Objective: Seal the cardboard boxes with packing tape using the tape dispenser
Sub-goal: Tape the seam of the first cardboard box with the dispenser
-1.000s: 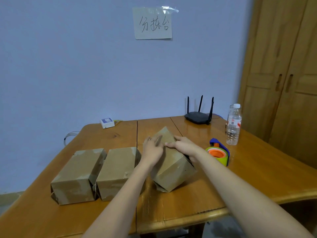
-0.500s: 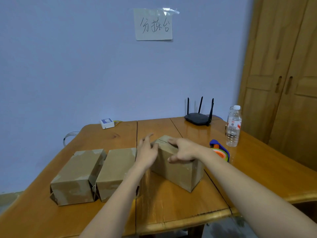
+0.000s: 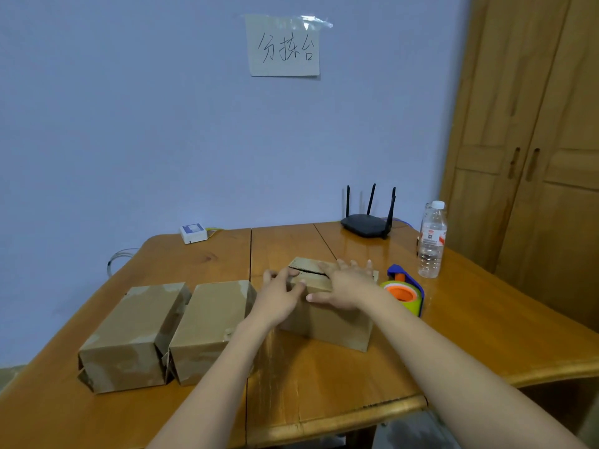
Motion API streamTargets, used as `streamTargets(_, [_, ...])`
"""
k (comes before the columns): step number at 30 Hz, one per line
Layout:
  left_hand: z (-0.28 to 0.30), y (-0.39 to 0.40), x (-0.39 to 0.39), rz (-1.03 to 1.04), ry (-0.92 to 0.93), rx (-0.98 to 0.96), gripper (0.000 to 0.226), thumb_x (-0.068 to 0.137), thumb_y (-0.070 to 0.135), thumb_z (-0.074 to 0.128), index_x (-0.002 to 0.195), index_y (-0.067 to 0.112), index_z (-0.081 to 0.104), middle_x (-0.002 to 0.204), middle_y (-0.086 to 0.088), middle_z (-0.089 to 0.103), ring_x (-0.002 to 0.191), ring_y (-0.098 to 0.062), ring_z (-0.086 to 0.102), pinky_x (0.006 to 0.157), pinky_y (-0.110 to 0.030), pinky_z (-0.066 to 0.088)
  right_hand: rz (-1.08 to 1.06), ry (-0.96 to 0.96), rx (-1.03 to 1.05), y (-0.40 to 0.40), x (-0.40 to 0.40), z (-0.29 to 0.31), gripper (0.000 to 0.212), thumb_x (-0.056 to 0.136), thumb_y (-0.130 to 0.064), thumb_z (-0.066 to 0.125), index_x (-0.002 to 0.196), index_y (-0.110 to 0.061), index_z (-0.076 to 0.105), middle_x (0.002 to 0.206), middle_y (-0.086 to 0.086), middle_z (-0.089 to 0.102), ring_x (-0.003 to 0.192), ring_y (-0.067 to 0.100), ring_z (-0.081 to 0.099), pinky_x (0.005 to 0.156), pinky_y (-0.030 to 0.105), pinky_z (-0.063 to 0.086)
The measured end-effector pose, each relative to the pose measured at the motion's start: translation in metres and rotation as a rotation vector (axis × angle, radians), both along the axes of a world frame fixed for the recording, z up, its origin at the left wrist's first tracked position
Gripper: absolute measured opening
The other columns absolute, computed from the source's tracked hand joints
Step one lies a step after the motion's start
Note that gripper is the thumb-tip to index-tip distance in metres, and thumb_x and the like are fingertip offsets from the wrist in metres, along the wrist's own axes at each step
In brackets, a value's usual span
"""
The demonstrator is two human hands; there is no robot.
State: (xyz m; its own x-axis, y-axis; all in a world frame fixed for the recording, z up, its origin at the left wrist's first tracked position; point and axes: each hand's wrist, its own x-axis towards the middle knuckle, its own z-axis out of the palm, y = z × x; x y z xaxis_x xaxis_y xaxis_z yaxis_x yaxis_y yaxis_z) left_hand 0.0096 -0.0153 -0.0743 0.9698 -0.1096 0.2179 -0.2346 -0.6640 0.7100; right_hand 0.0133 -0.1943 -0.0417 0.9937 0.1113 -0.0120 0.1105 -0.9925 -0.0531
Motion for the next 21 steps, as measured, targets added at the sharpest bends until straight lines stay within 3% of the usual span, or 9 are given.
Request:
streamTargets(6, [0.007, 0.001, 0.001, -0.002, 0.04, 0.038, 0.04, 0.099, 0.042, 0.052, 0.136, 0.027, 0.047, 0.134, -0.002, 0.033, 0.098, -0.016, 0.05, 0.092, -0.03, 0.043, 0.013, 0.08, -0.017, 0.009, 0.004, 0.005, 0.095, 0.092, -0.073, 0.041, 0.162, -0.024, 0.0, 0.169, 0.009, -0.005, 0.153, 0.042, -0.003, 0.121, 0.062, -0.007])
streamTargets(13, [0.016, 0.0, 0.004, -0.038, 0.083, 0.05, 0.035, 0.1, 0.041, 0.049, 0.132, 0.029, 0.045, 0.135, -0.009, 0.035, 0.101, -0.017, 0.045, 0.086, -0.028, 0.039, 0.13, 0.172, 0.095, -0.01, 0.013, 0.019, 0.096, 0.09, -0.055, 0.065, 0.162, -0.027, 0.008, 0.169, -0.004, -0.002, 0.154, 0.036, -0.003, 0.123, 0.053, -0.004])
streamTargets(15, [0.015, -0.002, 0.007, -0.035, 0.069, -0.011, 0.045, 0.099, 0.041, 0.052, 0.14, 0.029, 0.041, 0.145, -0.009, 0.029, 0.113, -0.023, 0.048, 0.092, -0.03, 0.042, 0.151, 0.184, 0.129, -0.016, 0.011, 0.022, 0.095, 0.089, -0.053, 0.068, 0.161, -0.03, 0.011, 0.169, -0.007, -0.001, 0.155, 0.033, -0.004, 0.123, 0.05, -0.004])
streamTargets(18, [0.01, -0.009, 0.01, -0.07, 0.05, -0.13, 0.061, 0.097, 0.04, 0.057, 0.152, 0.03, 0.031, 0.156, -0.003, 0.026, 0.137, -0.026, 0.038, 0.109, -0.038, 0.037, 0.171, 0.195, 0.141, -0.021, 0.008, 0.028, 0.091, 0.09, -0.048, 0.069, 0.161, -0.032, 0.014, 0.168, -0.01, 0.0, 0.155, 0.029, -0.005, 0.123, 0.048, -0.003])
streamTargets(21, [0.003, -0.015, 0.016, -0.063, 0.065, -0.266, 0.063, 0.094, 0.041, 0.062, 0.15, 0.032, 0.034, 0.156, 0.002, 0.034, 0.139, -0.021, 0.037, 0.113, -0.04, 0.037, 0.182, 0.234, 0.136, -0.028, 0.015, 0.032, 0.09, 0.089, -0.046, 0.072, 0.159, -0.039, 0.016, 0.167, -0.018, 0.001, 0.155, 0.025, -0.006, 0.123, 0.053, 0.0])
